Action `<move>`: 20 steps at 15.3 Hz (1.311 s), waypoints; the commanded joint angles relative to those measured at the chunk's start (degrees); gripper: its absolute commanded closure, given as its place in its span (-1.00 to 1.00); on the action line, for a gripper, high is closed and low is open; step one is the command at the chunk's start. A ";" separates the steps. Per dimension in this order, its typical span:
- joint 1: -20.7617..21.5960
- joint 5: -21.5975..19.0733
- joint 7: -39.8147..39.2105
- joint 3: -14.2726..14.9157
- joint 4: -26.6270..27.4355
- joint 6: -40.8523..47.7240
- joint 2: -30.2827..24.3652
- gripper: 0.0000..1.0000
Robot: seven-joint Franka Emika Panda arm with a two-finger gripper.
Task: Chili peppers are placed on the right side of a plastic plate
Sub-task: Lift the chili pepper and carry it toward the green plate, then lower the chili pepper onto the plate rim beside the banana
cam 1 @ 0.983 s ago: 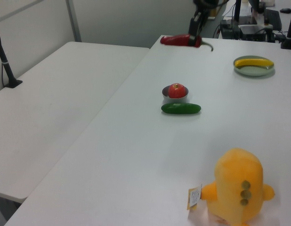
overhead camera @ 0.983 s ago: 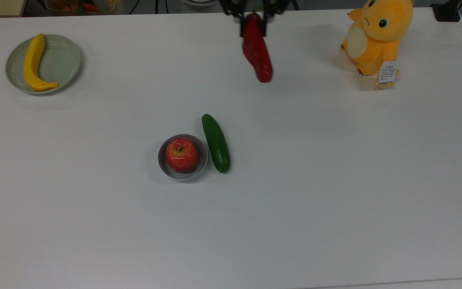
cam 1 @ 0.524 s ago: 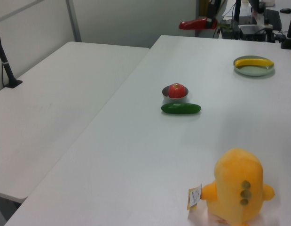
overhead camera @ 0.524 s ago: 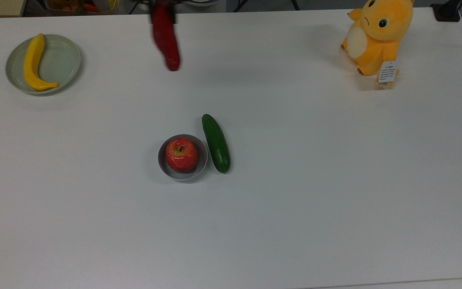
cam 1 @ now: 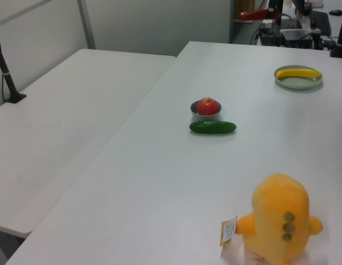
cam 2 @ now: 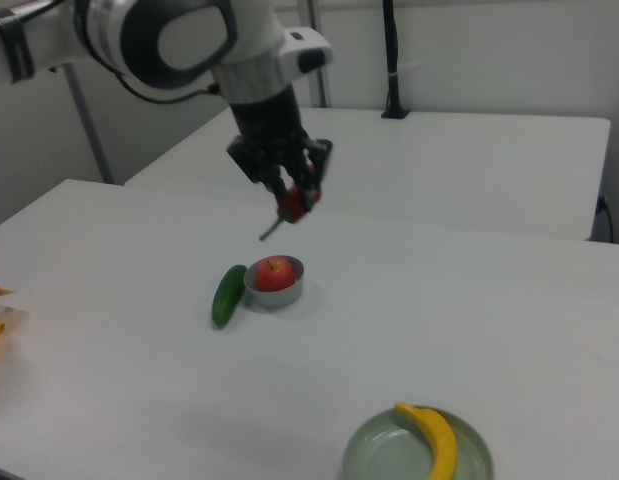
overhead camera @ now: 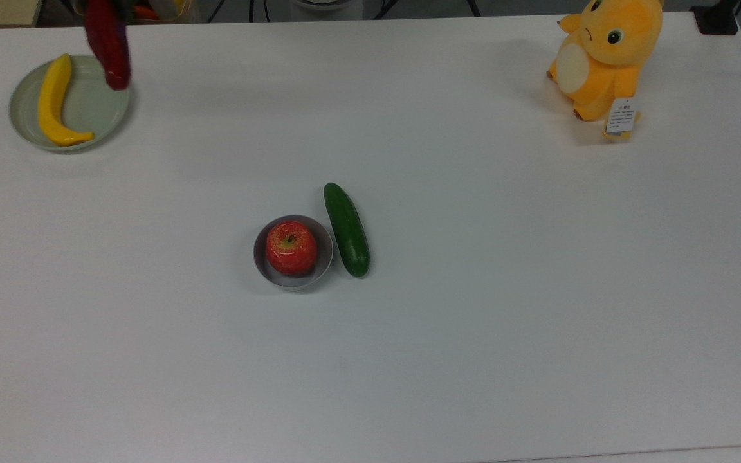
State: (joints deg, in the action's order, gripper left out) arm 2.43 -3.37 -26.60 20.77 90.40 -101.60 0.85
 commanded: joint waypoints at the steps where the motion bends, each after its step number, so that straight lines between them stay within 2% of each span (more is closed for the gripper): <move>1: -0.93 -1.03 -7.57 5.67 3.11 -4.04 0.73 0.97; 6: -9.62 -1.11 -19.52 7.00 5.75 -9.30 4.68 0.97; 9: -12.52 -2.16 -24.62 8.58 5.75 -12.30 9.15 0.97; 14: -18.33 -4.89 -34.99 8.58 5.75 -19.06 16.10 0.97; 20: -22.47 -5.42 -37.82 8.50 6.80 -28.90 22.08 0.92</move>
State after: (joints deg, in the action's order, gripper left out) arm -19.49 -7.51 -62.64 29.07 96.47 -126.22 20.91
